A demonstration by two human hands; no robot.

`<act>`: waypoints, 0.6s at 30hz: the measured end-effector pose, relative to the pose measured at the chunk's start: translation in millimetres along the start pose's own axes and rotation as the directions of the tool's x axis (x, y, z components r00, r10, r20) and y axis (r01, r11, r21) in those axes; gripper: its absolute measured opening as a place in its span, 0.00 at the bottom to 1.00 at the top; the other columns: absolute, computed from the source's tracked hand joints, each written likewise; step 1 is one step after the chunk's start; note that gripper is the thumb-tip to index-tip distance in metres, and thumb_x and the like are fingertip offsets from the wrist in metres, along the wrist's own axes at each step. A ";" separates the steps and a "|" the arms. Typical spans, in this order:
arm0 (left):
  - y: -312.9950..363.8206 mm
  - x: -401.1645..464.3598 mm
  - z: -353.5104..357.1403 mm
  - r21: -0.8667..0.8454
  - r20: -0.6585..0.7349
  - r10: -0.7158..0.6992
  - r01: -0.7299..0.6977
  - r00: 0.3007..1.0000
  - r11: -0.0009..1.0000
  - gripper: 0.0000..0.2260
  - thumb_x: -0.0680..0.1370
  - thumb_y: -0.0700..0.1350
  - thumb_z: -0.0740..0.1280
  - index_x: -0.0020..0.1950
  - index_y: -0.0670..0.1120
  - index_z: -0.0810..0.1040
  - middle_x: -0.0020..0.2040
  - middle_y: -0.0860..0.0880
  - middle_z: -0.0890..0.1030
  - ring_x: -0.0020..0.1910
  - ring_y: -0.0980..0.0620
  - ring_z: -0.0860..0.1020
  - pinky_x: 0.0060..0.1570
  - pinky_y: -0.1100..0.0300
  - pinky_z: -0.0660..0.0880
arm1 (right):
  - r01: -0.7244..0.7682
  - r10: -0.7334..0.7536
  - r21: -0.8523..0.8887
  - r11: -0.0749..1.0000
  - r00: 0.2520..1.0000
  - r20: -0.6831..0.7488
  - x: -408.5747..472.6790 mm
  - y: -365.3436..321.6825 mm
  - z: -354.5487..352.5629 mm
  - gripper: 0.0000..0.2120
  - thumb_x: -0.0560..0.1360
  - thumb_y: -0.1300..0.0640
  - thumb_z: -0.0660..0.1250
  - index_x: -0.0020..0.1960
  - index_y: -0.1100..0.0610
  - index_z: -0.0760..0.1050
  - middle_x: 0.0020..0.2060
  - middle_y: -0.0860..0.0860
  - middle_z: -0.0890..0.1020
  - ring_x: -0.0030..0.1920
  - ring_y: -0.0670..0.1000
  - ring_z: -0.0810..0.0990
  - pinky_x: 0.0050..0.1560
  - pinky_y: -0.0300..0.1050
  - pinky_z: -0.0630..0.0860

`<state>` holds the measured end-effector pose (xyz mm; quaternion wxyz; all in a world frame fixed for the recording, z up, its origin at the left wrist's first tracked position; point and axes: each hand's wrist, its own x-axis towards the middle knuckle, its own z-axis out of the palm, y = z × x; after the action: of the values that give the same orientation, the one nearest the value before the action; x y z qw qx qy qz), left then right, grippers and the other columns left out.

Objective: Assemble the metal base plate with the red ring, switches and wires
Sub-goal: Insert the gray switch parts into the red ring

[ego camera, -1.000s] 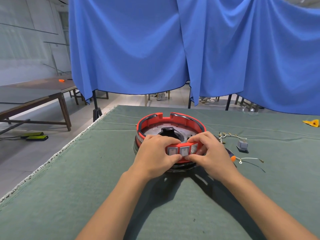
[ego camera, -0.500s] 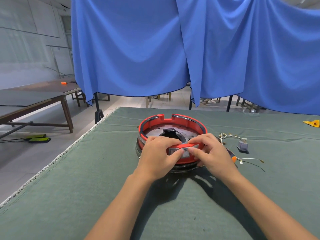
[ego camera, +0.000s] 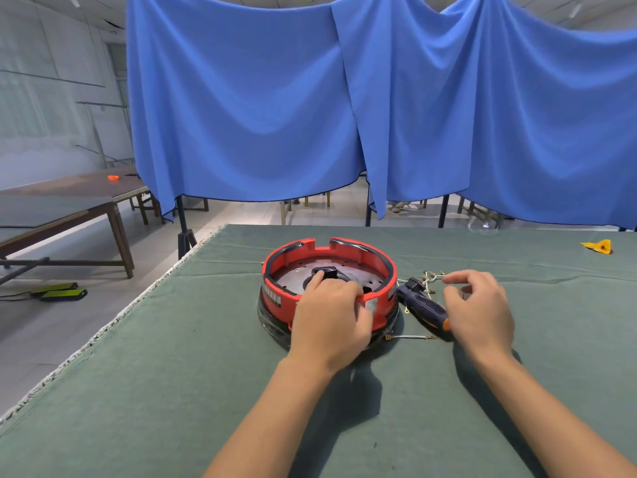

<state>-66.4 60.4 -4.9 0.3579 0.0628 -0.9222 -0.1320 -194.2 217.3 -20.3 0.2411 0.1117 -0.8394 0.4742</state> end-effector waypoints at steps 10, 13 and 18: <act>11.3 5.1 24.3 0.238 -0.115 0.022 0.006 0.993 0.971 0.07 0.71 0.50 0.66 0.37 0.47 0.76 0.26 0.50 0.75 0.27 0.47 0.75 0.31 0.58 0.70 | -0.190 0.225 -0.216 0.958 0.962 0.156 23.0 35.3 5.5 0.19 0.75 0.54 0.64 0.66 0.49 0.72 0.62 0.55 0.74 0.63 0.58 0.72 0.59 0.51 0.69; 9.5 4.4 24.3 0.225 -0.114 0.025 0.001 0.993 0.974 0.07 0.70 0.50 0.65 0.38 0.48 0.77 0.27 0.50 0.76 0.27 0.48 0.74 0.31 0.58 0.70 | -0.119 0.197 -0.373 0.920 0.964 0.178 25.0 35.3 11.2 0.19 0.75 0.49 0.65 0.66 0.46 0.71 0.60 0.55 0.77 0.62 0.59 0.70 0.60 0.51 0.66; 9.1 3.5 22.6 0.216 -0.093 0.022 -0.001 0.995 0.976 0.05 0.69 0.49 0.67 0.38 0.48 0.77 0.29 0.51 0.78 0.29 0.48 0.75 0.33 0.58 0.71 | -0.131 0.193 -0.367 0.921 0.972 0.138 28.9 34.1 14.2 0.09 0.76 0.50 0.66 0.50 0.51 0.67 0.52 0.56 0.80 0.56 0.60 0.72 0.53 0.51 0.67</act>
<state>-84.5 72.8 -16.1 0.3932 0.1020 -0.9134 -0.0261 -237.4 224.4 -37.0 0.1443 0.0367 -0.9350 0.3218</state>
